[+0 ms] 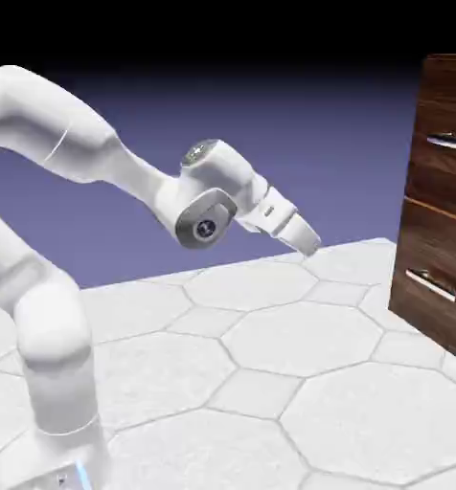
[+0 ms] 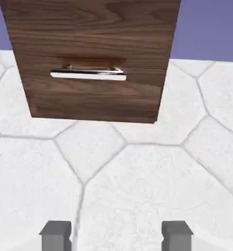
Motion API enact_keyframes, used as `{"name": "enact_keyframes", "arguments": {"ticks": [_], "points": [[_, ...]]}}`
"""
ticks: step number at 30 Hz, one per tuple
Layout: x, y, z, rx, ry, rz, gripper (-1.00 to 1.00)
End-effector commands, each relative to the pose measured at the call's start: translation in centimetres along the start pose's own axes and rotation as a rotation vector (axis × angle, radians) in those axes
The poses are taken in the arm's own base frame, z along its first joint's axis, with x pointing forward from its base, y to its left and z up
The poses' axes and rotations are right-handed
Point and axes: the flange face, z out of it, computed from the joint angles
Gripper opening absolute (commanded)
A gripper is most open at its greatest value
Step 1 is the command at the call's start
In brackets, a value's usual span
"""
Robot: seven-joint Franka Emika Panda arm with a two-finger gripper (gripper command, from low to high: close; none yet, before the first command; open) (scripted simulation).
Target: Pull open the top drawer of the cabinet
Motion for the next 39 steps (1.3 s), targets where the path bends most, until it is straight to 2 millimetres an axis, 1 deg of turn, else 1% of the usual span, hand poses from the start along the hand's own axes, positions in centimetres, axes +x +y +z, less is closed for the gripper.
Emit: {"name": "enact_keyframes", "arguments": {"ticks": [1,4,7,12,17,20,23,27,31,35,39], "points": [[0.6,-1.1,-0.7,0.026,0.011,-0.076,0.0],[2.2,-4.3,-2.9,0.098,0.055,-0.3,0.0],[3.9,-6.9,-5.2,0.158,0.112,-0.516,0.0],[6.7,-10.4,-9.1,0.226,0.234,-0.857,0.0],[9.7,-12.6,-12.5,0.25,0.378,-1.173,0.0],[11.6,-13.4,-14.1,0.241,0.468,-1.351,0.0],[13.6,-13.9,-15.4,0.213,0.558,-1.52,0.0],[16.3,-14.2,-16.2,0.148,0.67,-1.735,0.0],[18.9,-14.2,-16.1,0.052,0.766,-1.939,0.0],[21.5,-14.1,-15.0,-0.071,0.84,-2.138,0.0],[23.7,-14.1,-12.9,-0.216,0.884,-2.336,0.0]]}}
